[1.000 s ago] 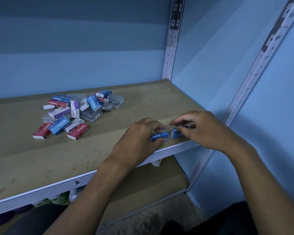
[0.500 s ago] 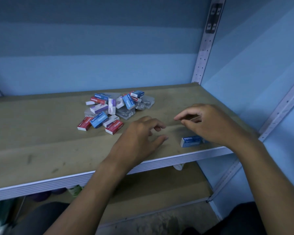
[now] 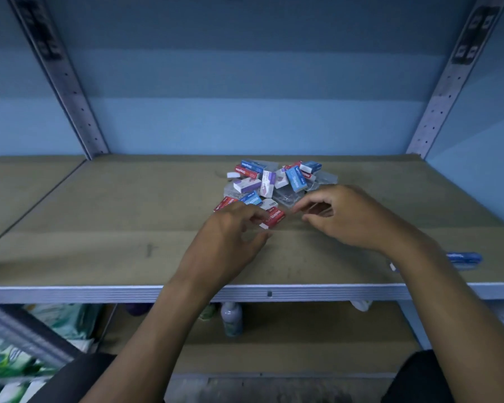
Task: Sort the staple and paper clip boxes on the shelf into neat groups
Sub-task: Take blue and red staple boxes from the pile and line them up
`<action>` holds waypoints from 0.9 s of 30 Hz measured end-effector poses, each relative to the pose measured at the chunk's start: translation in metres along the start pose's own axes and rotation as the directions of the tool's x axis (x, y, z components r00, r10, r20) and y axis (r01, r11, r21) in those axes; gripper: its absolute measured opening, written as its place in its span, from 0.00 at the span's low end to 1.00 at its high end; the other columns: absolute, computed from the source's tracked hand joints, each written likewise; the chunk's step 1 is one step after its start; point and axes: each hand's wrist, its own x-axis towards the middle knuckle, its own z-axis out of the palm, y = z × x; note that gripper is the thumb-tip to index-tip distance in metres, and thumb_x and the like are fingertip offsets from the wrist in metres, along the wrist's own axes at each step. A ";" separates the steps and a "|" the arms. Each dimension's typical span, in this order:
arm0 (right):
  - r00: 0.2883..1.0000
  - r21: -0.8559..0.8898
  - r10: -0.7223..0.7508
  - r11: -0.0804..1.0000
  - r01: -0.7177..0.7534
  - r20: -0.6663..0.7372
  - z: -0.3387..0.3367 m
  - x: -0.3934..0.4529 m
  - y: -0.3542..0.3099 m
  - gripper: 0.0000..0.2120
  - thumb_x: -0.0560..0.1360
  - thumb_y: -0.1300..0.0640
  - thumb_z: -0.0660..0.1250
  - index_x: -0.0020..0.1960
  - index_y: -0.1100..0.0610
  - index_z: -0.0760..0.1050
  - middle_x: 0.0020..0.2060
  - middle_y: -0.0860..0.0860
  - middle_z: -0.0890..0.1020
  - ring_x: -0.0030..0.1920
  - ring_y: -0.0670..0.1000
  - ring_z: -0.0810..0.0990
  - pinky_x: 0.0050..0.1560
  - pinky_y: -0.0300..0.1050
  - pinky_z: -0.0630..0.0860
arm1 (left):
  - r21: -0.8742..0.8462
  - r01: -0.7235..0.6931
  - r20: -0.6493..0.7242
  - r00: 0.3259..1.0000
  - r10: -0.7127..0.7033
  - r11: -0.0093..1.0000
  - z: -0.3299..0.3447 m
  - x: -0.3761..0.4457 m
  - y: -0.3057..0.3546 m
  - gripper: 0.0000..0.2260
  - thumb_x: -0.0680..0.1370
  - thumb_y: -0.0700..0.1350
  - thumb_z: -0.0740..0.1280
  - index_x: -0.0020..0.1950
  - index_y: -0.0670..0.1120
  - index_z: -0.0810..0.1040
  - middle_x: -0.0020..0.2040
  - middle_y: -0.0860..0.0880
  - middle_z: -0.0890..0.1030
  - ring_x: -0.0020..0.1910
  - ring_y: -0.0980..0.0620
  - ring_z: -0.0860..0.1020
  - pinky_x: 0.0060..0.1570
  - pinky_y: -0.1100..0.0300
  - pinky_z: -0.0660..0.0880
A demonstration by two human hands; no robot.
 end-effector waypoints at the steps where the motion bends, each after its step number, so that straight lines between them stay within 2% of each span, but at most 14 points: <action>1: 1.000 0.004 -0.012 1.000 0.012 0.010 0.004 0.003 -0.002 0.12 0.76 0.60 0.71 0.56 0.45 0.85 0.48 0.41 0.85 0.48 0.39 0.83 0.56 0.44 0.80 | 0.026 0.032 -0.021 0.999 -0.032 0.999 -0.002 -0.002 -0.005 0.09 0.72 0.48 0.73 0.52 0.52 0.82 0.46 0.55 0.82 0.41 0.60 0.75 0.45 0.70 0.70; 4: 0.998 -0.009 -0.047 0.999 0.047 0.033 0.016 0.011 -0.008 0.14 0.75 0.60 0.72 0.58 0.46 0.84 0.49 0.38 0.82 0.49 0.38 0.80 0.57 0.42 0.78 | 0.103 0.152 -0.053 0.988 -0.147 0.983 -0.006 -0.005 -0.020 0.11 0.72 0.50 0.70 0.54 0.53 0.81 0.49 0.53 0.81 0.45 0.52 0.78 0.50 0.59 0.74; 7: 0.998 -0.033 -0.050 0.998 0.051 0.038 0.025 0.019 -0.008 0.16 0.75 0.56 0.73 0.62 0.46 0.81 0.54 0.41 0.78 0.55 0.41 0.78 0.61 0.41 0.76 | 0.203 0.270 -0.021 0.962 -0.271 0.941 -0.010 -0.006 -0.031 0.15 0.71 0.56 0.64 0.56 0.56 0.78 0.53 0.53 0.79 0.52 0.46 0.77 0.53 0.50 0.74; 11: 0.997 -0.071 -0.035 0.997 0.040 0.066 0.038 0.031 -0.011 0.18 0.76 0.54 0.73 0.64 0.44 0.79 0.58 0.41 0.77 0.57 0.41 0.76 0.59 0.33 0.69 | 0.305 0.397 0.024 0.905 -0.424 0.865 -0.010 -0.006 -0.034 0.22 0.75 0.55 0.65 0.69 0.58 0.71 0.68 0.54 0.71 0.66 0.45 0.68 0.61 0.48 0.70; 15: 0.994 -0.108 -0.003 0.994 0.015 0.108 0.042 0.030 -0.012 0.18 0.76 0.53 0.71 0.65 0.42 0.77 0.57 0.39 0.74 0.55 0.40 0.72 0.53 0.31 0.66 | 0.393 0.375 0.106 0.888 -0.447 0.840 -0.004 -0.005 -0.028 0.26 0.77 0.60 0.61 0.74 0.60 0.62 0.75 0.55 0.64 0.74 0.43 0.59 0.66 0.44 0.63; 18: 0.992 -0.120 0.009 0.993 0.007 0.128 0.041 0.024 -0.013 0.20 0.76 0.51 0.71 0.67 0.40 0.76 0.58 0.41 0.73 0.56 0.41 0.71 0.59 0.36 0.68 | 0.396 0.354 0.122 0.894 -0.430 0.848 -0.006 -0.009 -0.022 0.25 0.78 0.59 0.60 0.74 0.60 0.62 0.75 0.56 0.64 0.75 0.42 0.58 0.67 0.44 0.62; 21: 0.989 -0.148 0.017 0.989 0.005 0.145 0.040 0.025 -0.015 0.18 0.76 0.52 0.70 0.64 0.40 0.78 0.55 0.43 0.72 0.53 0.43 0.72 0.55 0.37 0.67 | 0.377 0.357 0.103 0.901 -0.422 0.855 -0.008 -0.009 -0.023 0.23 0.77 0.60 0.61 0.72 0.60 0.66 0.73 0.56 0.68 0.74 0.44 0.60 0.67 0.45 0.63; 24: 0.990 -0.142 0.025 0.990 -0.005 0.141 0.039 0.026 -0.017 0.14 0.76 0.53 0.71 0.59 0.41 0.80 0.53 0.44 0.72 0.46 0.40 0.73 0.50 0.35 0.66 | 0.342 0.365 0.059 0.911 -0.407 0.866 -0.011 -0.007 -0.024 0.18 0.76 0.59 0.63 0.65 0.58 0.73 0.65 0.55 0.74 0.68 0.46 0.67 0.61 0.47 0.67; 27: 0.993 -0.141 0.011 0.990 0.006 0.118 0.039 0.025 -0.017 0.09 0.74 0.54 0.73 0.52 0.44 0.81 0.51 0.44 0.73 0.45 0.40 0.74 0.49 0.36 0.68 | 0.343 0.344 0.027 0.926 -0.376 0.874 -0.013 -0.007 -0.025 0.13 0.74 0.58 0.67 0.57 0.57 0.76 0.56 0.54 0.77 0.60 0.46 0.72 0.54 0.50 0.69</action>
